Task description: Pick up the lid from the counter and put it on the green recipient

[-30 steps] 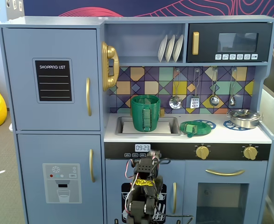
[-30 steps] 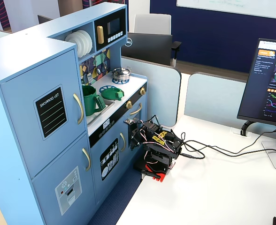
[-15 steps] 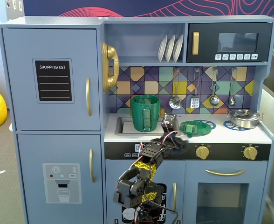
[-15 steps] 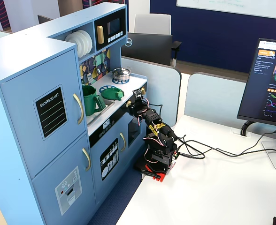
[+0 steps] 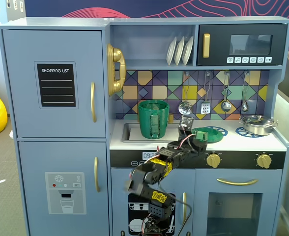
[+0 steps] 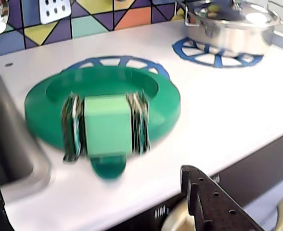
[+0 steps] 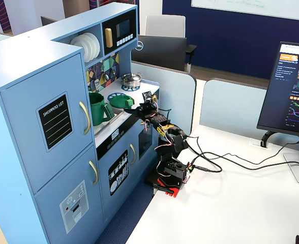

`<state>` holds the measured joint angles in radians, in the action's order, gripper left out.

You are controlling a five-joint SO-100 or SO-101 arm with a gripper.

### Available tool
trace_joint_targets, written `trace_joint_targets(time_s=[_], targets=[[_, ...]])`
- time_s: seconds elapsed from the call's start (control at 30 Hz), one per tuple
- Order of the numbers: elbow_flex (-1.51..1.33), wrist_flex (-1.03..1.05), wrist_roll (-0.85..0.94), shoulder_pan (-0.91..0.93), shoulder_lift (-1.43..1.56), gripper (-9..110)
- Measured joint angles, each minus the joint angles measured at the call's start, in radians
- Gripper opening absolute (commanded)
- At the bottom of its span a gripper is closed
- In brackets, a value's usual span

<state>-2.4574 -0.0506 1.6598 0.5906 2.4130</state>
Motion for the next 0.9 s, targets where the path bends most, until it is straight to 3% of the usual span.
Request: trace_joint_targets(time_s=[0.4,0.53,0.67,0.9], targets=[[0.272,-0.057,-0.003,0.0,-0.327,34],[0.322,-0.057,-0.02,-0.009,-0.39,23],[0.342,-0.057,-0.028,-0.04,-0.417,0],[0.353,-0.066,-0.026,-0.055,-0.433,0]])
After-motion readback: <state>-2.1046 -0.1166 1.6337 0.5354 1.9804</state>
